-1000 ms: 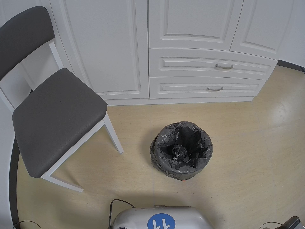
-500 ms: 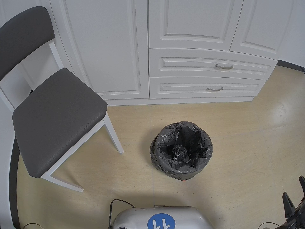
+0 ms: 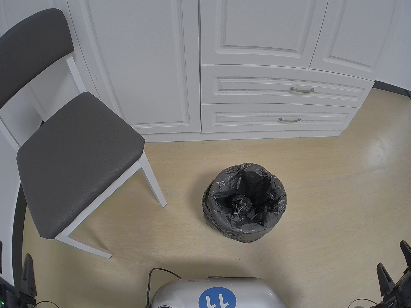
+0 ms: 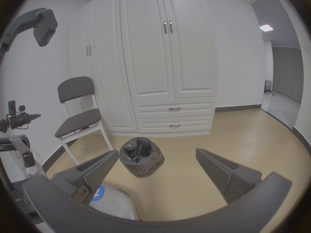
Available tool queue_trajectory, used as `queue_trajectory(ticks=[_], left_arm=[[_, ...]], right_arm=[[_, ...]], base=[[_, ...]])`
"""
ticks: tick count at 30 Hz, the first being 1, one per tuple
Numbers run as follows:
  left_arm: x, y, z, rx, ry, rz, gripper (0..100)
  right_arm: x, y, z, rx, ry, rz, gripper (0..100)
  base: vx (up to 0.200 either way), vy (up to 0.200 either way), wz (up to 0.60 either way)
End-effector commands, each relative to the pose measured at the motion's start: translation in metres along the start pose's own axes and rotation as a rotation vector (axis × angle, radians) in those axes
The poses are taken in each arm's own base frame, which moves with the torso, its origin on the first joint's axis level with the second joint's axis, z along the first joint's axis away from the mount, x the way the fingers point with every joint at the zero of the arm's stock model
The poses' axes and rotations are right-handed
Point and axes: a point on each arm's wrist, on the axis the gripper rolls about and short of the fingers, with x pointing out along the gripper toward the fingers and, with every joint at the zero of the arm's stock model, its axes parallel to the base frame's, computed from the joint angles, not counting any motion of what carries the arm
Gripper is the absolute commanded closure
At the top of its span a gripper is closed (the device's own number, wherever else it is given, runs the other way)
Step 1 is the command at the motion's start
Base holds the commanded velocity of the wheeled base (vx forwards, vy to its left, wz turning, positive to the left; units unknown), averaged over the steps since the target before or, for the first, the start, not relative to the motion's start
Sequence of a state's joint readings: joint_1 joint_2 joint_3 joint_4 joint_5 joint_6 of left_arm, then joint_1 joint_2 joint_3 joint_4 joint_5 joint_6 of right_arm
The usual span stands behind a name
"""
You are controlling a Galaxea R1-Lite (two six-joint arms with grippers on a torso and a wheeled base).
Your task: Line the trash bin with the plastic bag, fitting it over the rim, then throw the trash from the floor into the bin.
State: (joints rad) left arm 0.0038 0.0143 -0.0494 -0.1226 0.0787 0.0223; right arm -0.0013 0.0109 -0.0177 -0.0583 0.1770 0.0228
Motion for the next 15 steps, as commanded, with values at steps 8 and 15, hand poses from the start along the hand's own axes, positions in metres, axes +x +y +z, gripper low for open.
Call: queue_trajectory(ticks=[8, 15], left_arm=[[0.0001, 0.0015, -0.0194, -0.09, 0.096, 0.092, 0], [0.0003, 0.0014, -0.0215, -0.1, 0.105, 0.088, 0]], right_arm=[[0.0, -0.0031, -0.0053, 0.001, 0.005, -0.13, 0], [0.0001, -0.0018, -0.0053, 0.031, 0.005, -0.075, 0]], base=[[0.0, 0.0, 0.0], [0.0, 0.0, 0.0]])
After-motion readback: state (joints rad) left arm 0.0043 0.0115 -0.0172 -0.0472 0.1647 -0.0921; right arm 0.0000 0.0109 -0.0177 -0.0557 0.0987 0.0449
